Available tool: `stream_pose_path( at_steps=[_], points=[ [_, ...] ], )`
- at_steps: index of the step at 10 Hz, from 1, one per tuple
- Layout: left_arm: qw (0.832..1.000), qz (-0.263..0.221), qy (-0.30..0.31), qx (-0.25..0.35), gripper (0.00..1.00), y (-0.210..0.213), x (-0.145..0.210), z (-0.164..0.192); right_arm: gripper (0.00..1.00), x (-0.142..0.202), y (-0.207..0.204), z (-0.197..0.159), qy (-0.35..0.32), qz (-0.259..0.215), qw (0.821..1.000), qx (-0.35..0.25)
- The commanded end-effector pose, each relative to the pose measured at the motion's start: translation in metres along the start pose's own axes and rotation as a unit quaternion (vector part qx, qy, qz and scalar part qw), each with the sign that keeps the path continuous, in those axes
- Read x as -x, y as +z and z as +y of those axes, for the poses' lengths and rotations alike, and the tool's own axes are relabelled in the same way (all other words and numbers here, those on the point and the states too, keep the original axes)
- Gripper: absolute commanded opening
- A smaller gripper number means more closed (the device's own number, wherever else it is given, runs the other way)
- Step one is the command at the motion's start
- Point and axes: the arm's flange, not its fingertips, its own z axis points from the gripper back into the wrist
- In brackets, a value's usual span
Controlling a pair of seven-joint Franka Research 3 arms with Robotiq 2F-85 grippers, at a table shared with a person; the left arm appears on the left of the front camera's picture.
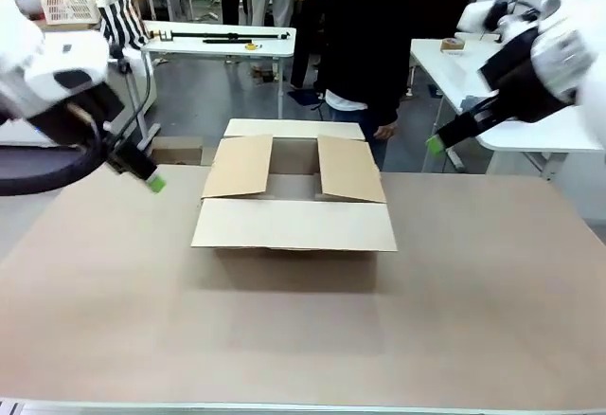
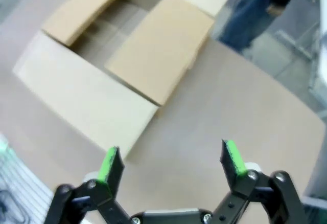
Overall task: Pack the gift set into the box.
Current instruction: Place both hands on the side flaps of the Package Box and spread them outward.
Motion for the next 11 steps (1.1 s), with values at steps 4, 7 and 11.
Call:
stream_pose_path(
  at_steps=[4, 7, 11],
  points=[
    [0.918, -0.197, 0.005, 0.343, 1.00, 0.061, 0.012, 0.027, 1.00, 0.041, 0.077, -0.085, -0.499, -0.199, 0.791, -0.292],
    [0.900, -0.213, 0.075, 0.372, 1.00, 0.060, 0.045, 0.057, 1.00, 0.089, 0.093, -0.128, -0.544, -0.298, 0.732, -0.283],
    [0.887, -0.232, 0.080, 0.391, 1.00, 0.068, 0.052, 0.066, 1.00, 0.063, 0.107, -0.142, -0.447, -0.178, 0.830, -0.282]
  ],
)
